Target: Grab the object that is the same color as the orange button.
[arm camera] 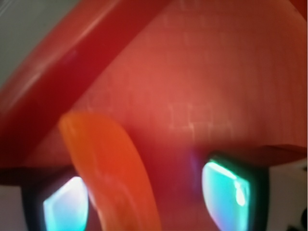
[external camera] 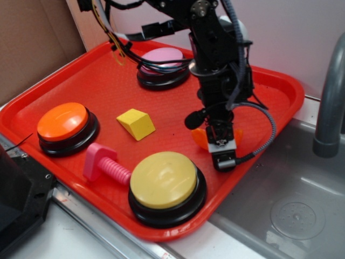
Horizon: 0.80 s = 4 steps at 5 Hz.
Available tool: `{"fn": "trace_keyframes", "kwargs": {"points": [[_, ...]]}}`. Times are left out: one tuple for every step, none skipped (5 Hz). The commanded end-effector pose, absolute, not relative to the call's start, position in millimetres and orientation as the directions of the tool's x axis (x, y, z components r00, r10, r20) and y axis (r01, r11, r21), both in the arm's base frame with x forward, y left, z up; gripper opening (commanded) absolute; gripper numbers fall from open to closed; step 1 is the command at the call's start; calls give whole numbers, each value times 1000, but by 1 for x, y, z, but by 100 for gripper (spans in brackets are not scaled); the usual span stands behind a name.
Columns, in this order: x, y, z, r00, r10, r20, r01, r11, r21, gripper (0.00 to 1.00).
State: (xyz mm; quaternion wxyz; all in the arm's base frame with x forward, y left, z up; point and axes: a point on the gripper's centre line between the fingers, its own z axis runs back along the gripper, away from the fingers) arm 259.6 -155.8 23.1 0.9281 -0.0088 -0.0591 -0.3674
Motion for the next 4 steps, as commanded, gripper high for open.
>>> {"fn": "trace_keyframes", "kwargs": {"points": [[253,-161,21,714,-681,160,690,724,3,0],[251,-159,23,718,-682,141,689,725,2,0],[250,-157,24,726,-677,120,683,731,-4,0],[251,-152,36,768,-635,82,635,772,22,0]]}}
